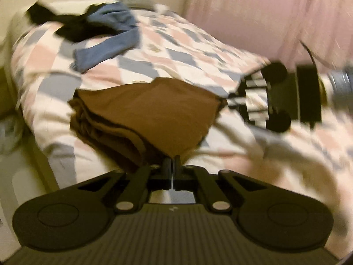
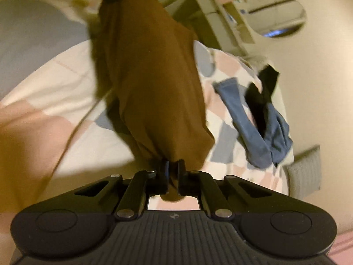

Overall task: Fold clothes
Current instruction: 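Lift and fold the shirt bundle over with both tools onto the quilt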

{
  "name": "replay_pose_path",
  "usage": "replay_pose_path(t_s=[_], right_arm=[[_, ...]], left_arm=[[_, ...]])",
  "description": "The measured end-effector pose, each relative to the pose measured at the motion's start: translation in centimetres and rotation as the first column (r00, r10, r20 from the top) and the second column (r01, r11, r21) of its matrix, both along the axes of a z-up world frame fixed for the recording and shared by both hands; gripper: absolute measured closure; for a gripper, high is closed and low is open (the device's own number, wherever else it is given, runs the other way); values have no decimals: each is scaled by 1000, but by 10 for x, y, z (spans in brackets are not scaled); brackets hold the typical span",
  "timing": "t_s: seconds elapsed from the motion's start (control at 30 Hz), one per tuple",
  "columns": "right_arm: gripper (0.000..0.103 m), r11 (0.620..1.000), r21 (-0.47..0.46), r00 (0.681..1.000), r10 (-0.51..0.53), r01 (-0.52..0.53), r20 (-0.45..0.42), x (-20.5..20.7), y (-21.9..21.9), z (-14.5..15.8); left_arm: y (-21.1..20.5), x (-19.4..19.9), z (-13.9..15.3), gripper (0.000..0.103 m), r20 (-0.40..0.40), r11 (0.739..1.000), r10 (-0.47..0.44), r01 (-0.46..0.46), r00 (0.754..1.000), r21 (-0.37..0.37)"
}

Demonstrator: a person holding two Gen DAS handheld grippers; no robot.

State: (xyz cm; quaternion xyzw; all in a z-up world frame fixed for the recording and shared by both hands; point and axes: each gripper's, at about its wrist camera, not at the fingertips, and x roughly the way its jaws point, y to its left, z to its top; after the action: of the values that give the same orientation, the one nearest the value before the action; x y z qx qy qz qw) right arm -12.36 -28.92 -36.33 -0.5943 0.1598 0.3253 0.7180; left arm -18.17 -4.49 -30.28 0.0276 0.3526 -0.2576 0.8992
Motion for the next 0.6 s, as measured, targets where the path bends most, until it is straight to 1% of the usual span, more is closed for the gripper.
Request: replay_pose_path(t_s=[0.03,0.13,0.2,0.27,0.3,0.33,0.37,0.4,0.43,0.47,0.5,0.53,0.57,0.6], right_arm=[[103,999,-14,999,-31,31,-29,3,-2,-5],[103,989,-112,992,-108,99,-72,10,-9,-31],[103,987,-76,985,-148,141,-84,11,-12,-26],[102,972,-23,965,-236,235,-115,18,-14,-8],[99,958,10,951,-284,288,-122,21,-14,3],[98,933,80,929,-336,351,-155,25,-14,18],[97,898,150,903,-383,413,-194,30,-15,34],[93,852,239,878,-409,465,-251,34,-16,49],[90,795,331,852,-408,508,-327,39,-17,62],[89,730,416,826,-373,542,-422,44,-15,73],[89,686,466,809,-327,559,-489,50,-10,77],[89,659,496,799,-285,565,-530,54,-3,76],[89,654,511,795,-244,558,-556,58,9,72],[89,660,518,796,-210,543,-568,61,17,65]], left_arm=[[0,0,-8,103,-10,999,-30,30,1000,41],[-3,-2,-33,103,-33,983,-91,95,995,156],[-7,-6,-40,103,-37,968,-106,112,994,224],[0,-12,-35,103,-44,966,-82,90,996,241],[5,-15,-30,103,-45,967,-64,73,997,244],[12,-16,-20,103,-39,974,-24,32,999,224],[20,-17,-9,103,-34,979,17,-9,999,204],[27,-18,2,103,-27,984,57,-51,998,173],[30,-14,16,103,-8,990,96,-95,995,106],[32,-10,27,103,11,990,130,-130,992,48],[25,-4,29,102,38,990,137,-138,990,19],[19,3,30,100,64,989,146,-145,987,-9],[12,10,29,99,86,988,154,-152,984,-31],[2,19,18,99,86,987,160,-158,983,-30]])
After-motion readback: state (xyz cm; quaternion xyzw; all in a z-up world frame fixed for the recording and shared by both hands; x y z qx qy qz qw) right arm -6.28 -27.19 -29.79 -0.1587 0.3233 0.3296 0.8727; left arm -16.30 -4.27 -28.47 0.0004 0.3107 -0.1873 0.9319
